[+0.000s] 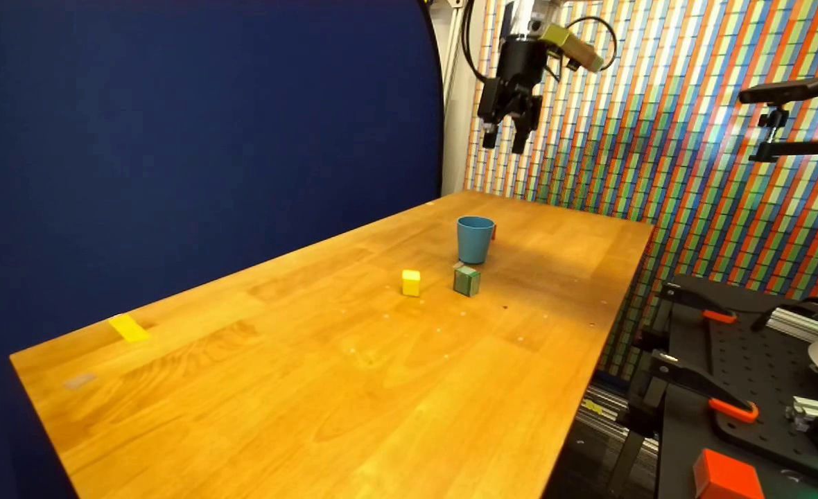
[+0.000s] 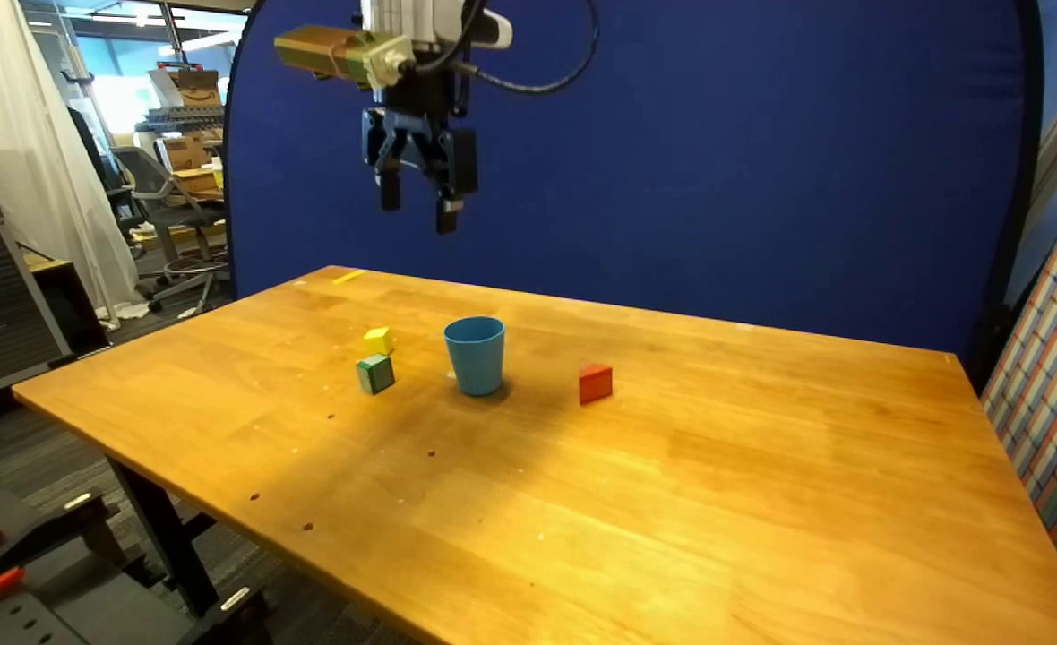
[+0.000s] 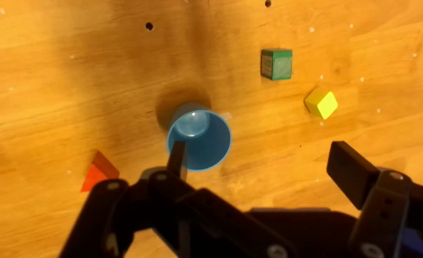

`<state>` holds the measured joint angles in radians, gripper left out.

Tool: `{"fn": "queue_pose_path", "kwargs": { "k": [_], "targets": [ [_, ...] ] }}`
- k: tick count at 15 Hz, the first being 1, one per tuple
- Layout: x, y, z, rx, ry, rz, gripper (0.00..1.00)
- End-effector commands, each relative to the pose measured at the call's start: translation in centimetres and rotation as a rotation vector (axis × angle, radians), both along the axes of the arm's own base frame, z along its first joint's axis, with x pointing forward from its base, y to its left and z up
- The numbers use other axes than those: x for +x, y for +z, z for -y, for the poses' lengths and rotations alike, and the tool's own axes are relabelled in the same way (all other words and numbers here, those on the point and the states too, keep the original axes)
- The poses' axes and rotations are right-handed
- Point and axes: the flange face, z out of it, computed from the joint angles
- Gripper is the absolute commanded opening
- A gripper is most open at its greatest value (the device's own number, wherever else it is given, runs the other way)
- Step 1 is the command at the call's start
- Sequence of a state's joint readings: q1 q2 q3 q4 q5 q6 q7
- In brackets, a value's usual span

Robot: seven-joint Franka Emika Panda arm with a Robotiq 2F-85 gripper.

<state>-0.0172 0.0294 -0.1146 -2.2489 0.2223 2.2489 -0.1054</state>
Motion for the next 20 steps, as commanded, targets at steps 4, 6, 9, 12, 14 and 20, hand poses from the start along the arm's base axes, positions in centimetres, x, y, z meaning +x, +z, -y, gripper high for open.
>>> {"fn": "queue_pose_path", "kwargs": {
  "k": [4, 6, 9, 12, 14, 20],
  "targets": [
    [6.5, -6.4, -5.2, 0.026, 0.145, -0.073, 1.00],
    [7.5, -8.0, -5.6, 0.042, 0.165, -0.098, 1.00],
    [8.3, -10.5, -6.1, 0.063, 0.187, -0.136, 1.00],
    [8.8, -12.8, -7.3, 0.090, 0.227, -0.172, 1.00],
    [9.0, -14.2, -8.5, 0.114, 0.256, -0.194, 1.00],
    [9.1, -16.9, -12.7, 0.171, 0.338, -0.232, 1.00]
  ]
}}
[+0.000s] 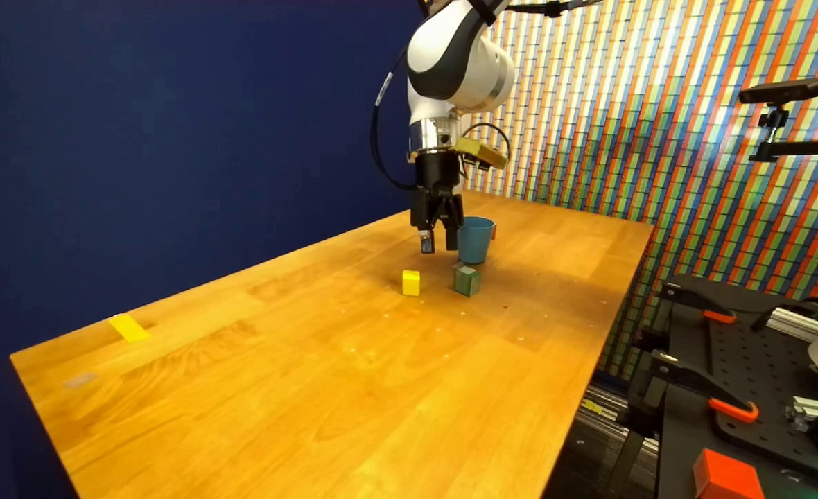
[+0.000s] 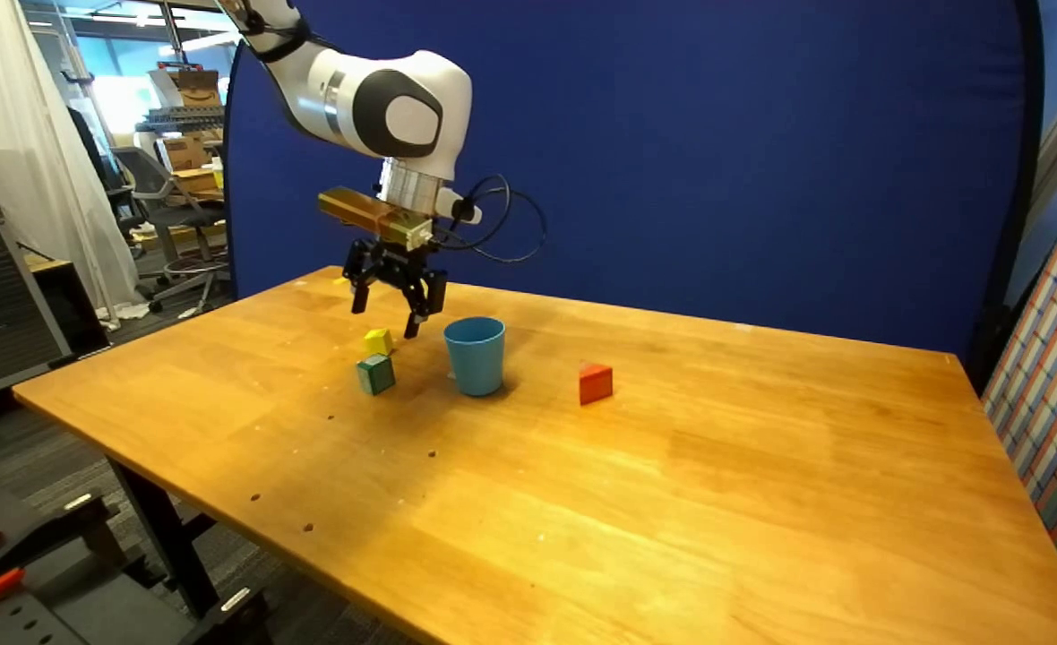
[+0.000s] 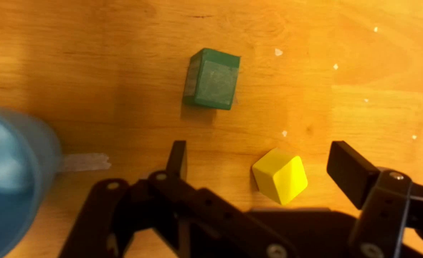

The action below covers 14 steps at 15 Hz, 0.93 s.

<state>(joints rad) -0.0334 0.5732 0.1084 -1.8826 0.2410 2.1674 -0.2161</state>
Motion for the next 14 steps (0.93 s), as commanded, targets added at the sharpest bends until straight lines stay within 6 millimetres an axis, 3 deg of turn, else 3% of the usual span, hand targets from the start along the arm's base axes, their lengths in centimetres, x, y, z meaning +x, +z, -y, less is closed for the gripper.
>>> {"fn": "queue_pose_path", "kwargs": {
  "k": [1, 14],
  "targets": [
    [0.8, -0.5, -1.7, 0.074, 0.046, -0.009, 1.00],
    [0.1, -5.2, -6.1, 0.030, 0.176, 0.083, 1.00]
  ]
}}
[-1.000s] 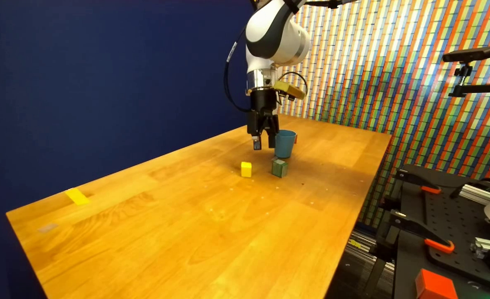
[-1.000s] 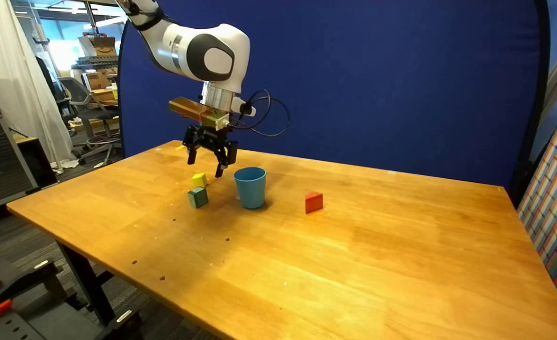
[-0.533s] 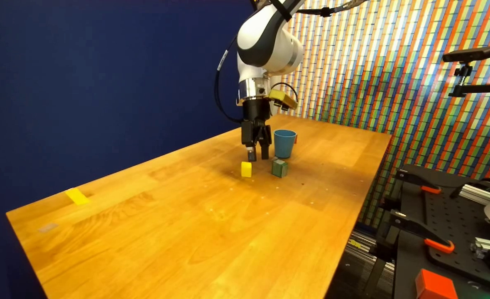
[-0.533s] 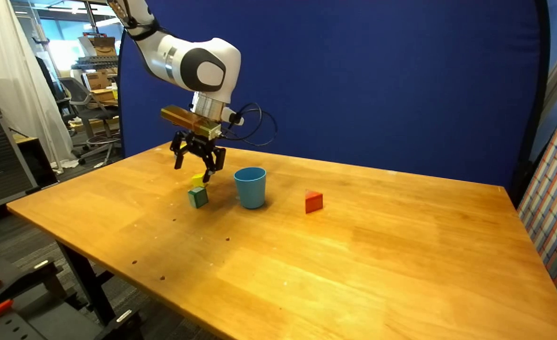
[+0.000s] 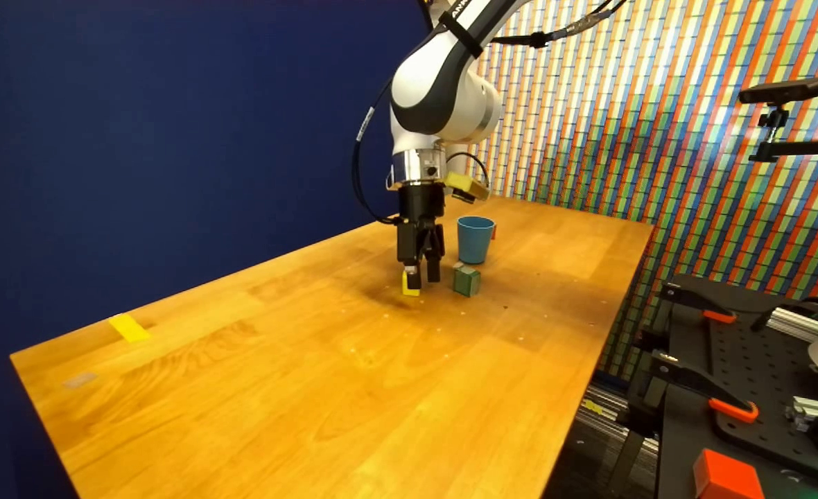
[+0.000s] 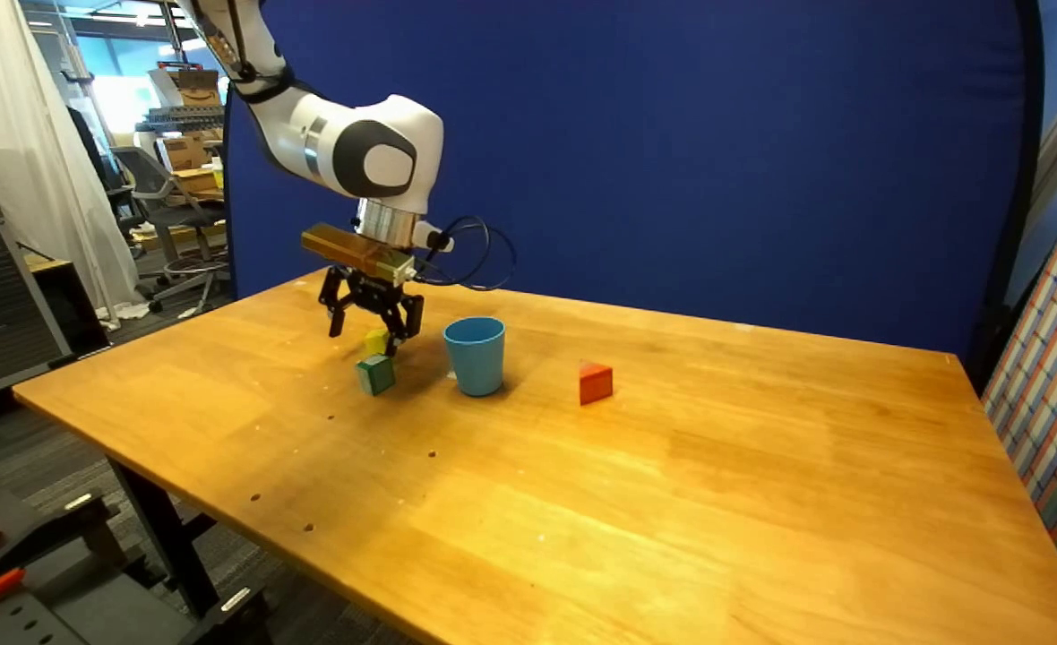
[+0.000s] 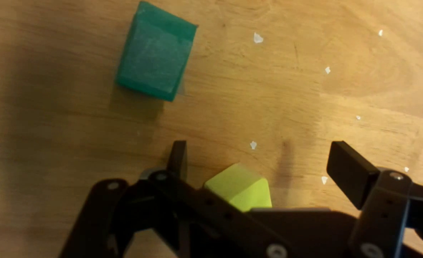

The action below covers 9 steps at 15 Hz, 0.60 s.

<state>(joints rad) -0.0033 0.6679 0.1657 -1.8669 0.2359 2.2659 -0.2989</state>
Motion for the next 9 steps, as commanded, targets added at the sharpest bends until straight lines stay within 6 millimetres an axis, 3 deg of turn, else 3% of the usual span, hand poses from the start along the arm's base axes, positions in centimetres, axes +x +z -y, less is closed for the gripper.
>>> {"fn": "queue_pose_path", "kwargs": {
  "k": [1, 2, 4, 9],
  "targets": [
    [0.47, -1.32, -1.42, -0.022, 0.048, 0.060, 1.00],
    [0.54, -1.60, -1.68, -0.030, 0.058, 0.070, 0.75],
    [0.67, -1.61, -1.72, -0.045, 0.066, 0.090, 0.68],
    [1.32, -0.90, -0.82, -0.060, 0.059, 0.139, 0.27]
  ]
}}
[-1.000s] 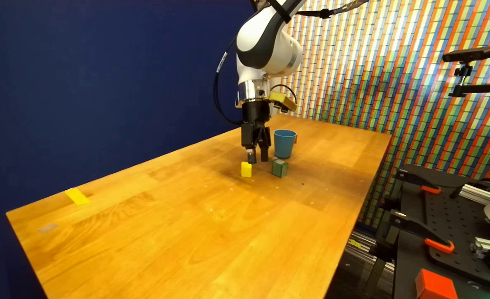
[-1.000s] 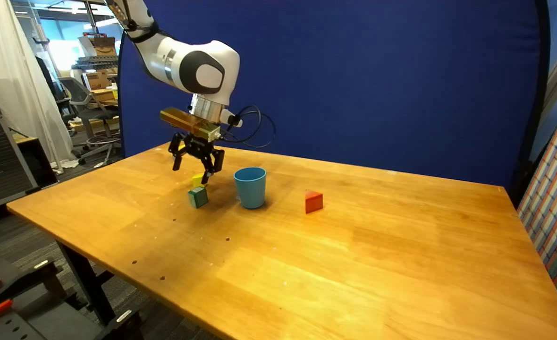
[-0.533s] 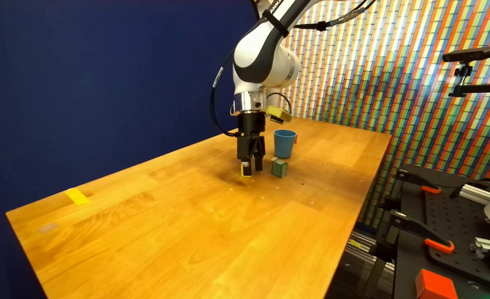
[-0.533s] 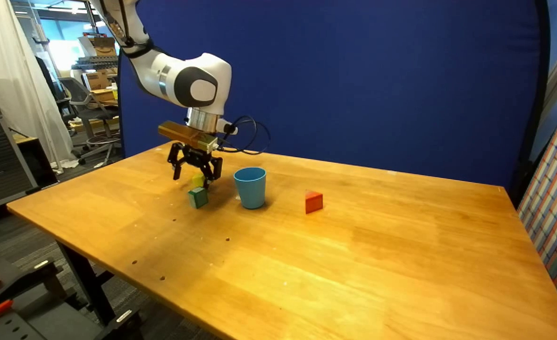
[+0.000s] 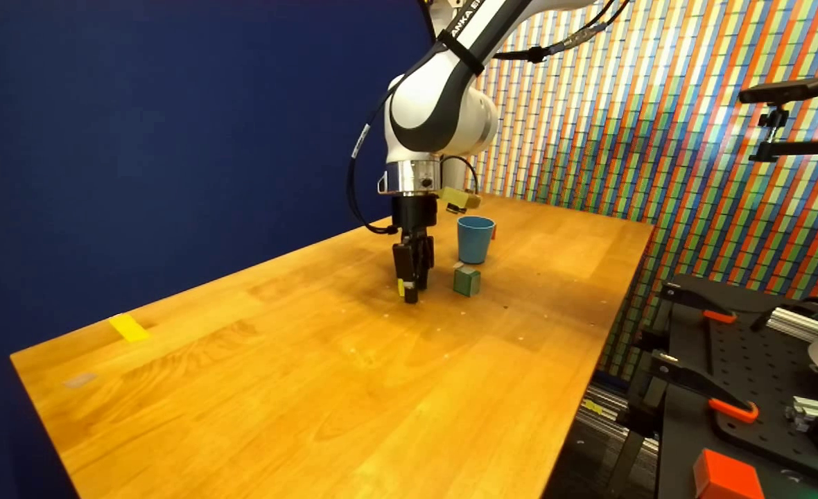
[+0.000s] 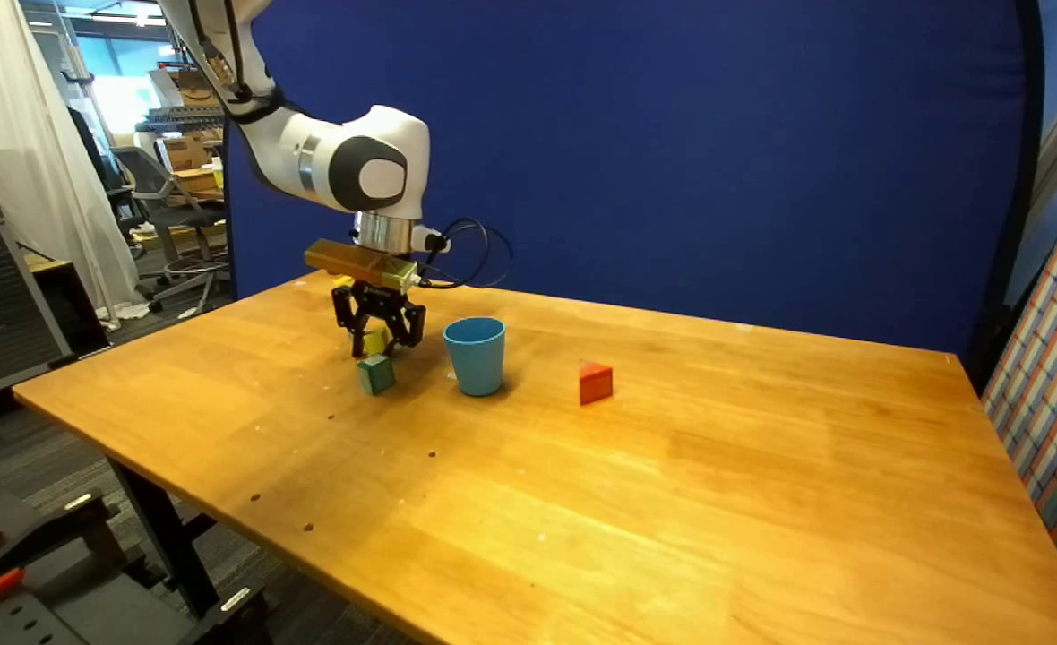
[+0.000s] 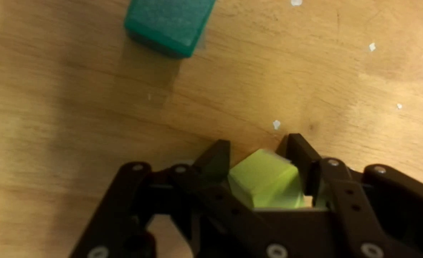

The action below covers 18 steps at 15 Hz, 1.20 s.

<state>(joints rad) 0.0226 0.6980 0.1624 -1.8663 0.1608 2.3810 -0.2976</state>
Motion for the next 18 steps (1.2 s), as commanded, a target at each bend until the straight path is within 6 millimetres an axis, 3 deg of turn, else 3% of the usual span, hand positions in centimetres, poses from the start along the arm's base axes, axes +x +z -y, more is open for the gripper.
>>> {"fn": "queue_pose_path", "kwargs": {
  "k": [1, 3, 8, 10, 11, 13, 18],
  "targets": [
    [0.79, 0.31, 0.23, -0.011, -0.003, 0.048, 0.70],
    [0.89, 0.20, 0.18, -0.015, -0.001, 0.057, 0.64],
    [1.02, -0.09, -0.46, -0.006, 0.000, 0.074, 0.99],
    [1.02, -0.21, -0.61, -0.002, 0.000, 0.080, 1.00],
    [1.01, -0.35, -0.73, -0.006, 0.005, 0.080, 0.73],
    [1.00, -0.40, -0.75, -0.004, 0.002, 0.088, 0.71],
    [1.39, -0.54, -0.75, 0.001, 0.003, 0.109, 0.32]
  ]
}}
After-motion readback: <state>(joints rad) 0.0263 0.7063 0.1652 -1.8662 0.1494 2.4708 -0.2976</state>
